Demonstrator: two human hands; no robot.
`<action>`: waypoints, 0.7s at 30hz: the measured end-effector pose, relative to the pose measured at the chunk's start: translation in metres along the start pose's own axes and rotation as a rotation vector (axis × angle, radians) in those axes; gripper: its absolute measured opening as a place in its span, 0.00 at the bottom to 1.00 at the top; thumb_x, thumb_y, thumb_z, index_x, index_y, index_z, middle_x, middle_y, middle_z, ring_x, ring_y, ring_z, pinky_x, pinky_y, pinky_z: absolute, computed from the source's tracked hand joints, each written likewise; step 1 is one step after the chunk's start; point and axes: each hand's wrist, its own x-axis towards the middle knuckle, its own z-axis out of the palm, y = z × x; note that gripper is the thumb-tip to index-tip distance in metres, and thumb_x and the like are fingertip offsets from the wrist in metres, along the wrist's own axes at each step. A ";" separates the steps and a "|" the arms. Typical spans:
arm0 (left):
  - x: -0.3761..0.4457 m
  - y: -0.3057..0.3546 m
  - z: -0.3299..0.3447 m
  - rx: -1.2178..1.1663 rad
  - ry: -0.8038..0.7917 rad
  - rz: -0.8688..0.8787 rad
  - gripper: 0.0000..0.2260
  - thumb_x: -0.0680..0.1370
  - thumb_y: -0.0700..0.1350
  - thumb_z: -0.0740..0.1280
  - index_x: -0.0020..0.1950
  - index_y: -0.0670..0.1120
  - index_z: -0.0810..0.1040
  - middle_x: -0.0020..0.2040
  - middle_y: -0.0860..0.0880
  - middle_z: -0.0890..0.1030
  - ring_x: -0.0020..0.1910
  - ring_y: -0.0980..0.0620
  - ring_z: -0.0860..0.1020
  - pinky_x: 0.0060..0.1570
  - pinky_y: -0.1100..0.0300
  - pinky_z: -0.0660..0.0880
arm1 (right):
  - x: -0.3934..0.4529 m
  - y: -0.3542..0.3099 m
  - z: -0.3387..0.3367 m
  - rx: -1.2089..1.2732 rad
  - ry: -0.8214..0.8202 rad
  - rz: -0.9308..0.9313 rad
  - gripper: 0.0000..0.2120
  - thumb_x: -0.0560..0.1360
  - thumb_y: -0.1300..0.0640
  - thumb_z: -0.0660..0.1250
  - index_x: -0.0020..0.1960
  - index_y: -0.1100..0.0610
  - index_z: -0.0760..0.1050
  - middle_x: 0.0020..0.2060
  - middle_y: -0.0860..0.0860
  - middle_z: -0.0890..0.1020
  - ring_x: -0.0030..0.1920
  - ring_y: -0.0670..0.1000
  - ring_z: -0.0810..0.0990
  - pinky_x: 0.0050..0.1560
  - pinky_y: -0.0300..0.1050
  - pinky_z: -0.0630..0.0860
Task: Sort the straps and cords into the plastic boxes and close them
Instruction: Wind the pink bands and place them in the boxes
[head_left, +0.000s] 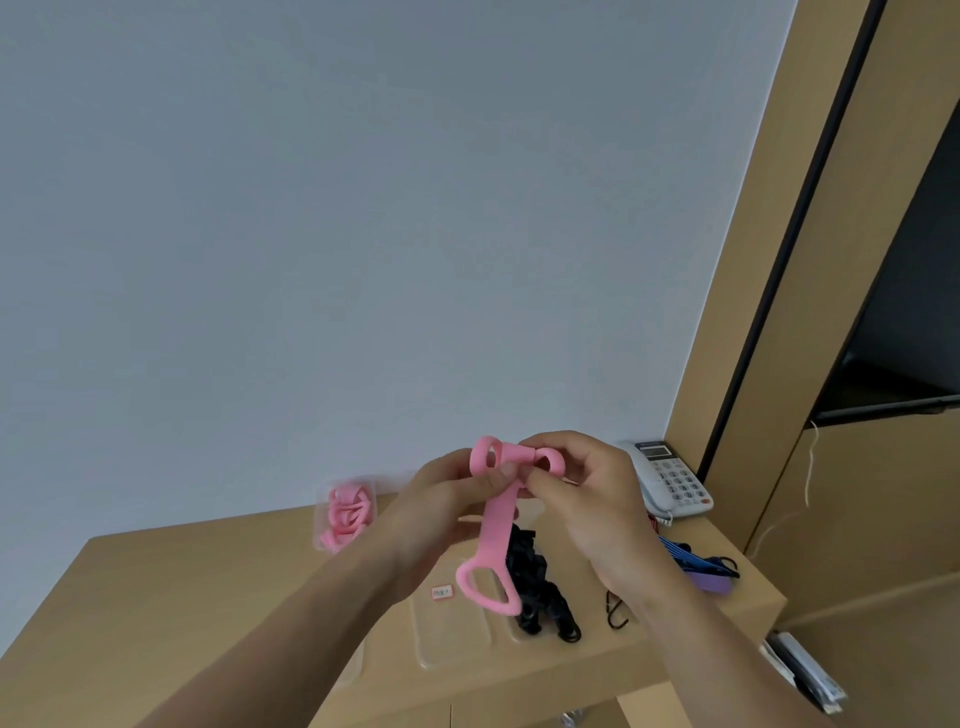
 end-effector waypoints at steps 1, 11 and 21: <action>0.000 0.000 0.000 0.006 -0.010 -0.024 0.16 0.80 0.57 0.68 0.65 0.54 0.81 0.58 0.49 0.84 0.54 0.50 0.82 0.62 0.49 0.78 | 0.001 0.001 0.000 -0.020 0.010 -0.005 0.11 0.73 0.63 0.73 0.46 0.46 0.85 0.44 0.48 0.87 0.47 0.51 0.86 0.50 0.52 0.84; 0.009 0.003 0.001 -0.240 0.047 -0.104 0.19 0.82 0.48 0.63 0.59 0.34 0.82 0.61 0.34 0.81 0.63 0.35 0.79 0.63 0.45 0.78 | -0.002 0.009 0.000 -0.346 0.029 -0.377 0.15 0.70 0.75 0.70 0.46 0.58 0.86 0.45 0.47 0.83 0.49 0.46 0.82 0.48 0.41 0.79; 0.024 -0.005 0.007 -0.326 0.131 -0.144 0.13 0.78 0.32 0.62 0.59 0.33 0.81 0.57 0.31 0.82 0.58 0.36 0.82 0.57 0.47 0.81 | -0.004 0.014 -0.019 -0.333 -0.203 -0.313 0.23 0.69 0.72 0.70 0.56 0.50 0.84 0.54 0.44 0.78 0.58 0.44 0.79 0.56 0.30 0.73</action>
